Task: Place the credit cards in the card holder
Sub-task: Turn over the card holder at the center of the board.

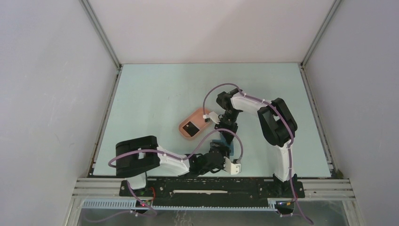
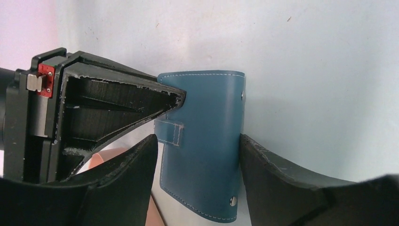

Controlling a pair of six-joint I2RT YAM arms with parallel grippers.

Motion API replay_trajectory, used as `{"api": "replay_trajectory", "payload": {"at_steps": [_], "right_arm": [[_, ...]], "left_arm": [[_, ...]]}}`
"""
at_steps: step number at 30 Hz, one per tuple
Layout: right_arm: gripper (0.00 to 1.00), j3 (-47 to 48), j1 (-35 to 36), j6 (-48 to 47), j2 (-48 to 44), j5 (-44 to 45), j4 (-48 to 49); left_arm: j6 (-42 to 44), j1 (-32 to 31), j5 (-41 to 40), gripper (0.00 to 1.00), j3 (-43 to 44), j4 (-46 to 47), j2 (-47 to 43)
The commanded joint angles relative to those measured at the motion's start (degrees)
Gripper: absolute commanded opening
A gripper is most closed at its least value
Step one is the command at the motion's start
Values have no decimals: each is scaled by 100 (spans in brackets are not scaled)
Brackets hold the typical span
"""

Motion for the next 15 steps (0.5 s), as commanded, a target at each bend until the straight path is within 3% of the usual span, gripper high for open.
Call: {"api": "replay_trajectory", "payload": {"at_steps": [1,15], "right_arm": [[23,-178,154,-241,414,172,-42],[27,16,-35,-250,394,-308,-292]], "left_arm": [[254,46,-407,68,57,-319,529],[209,49,-646,22,106,-131,603]]}}
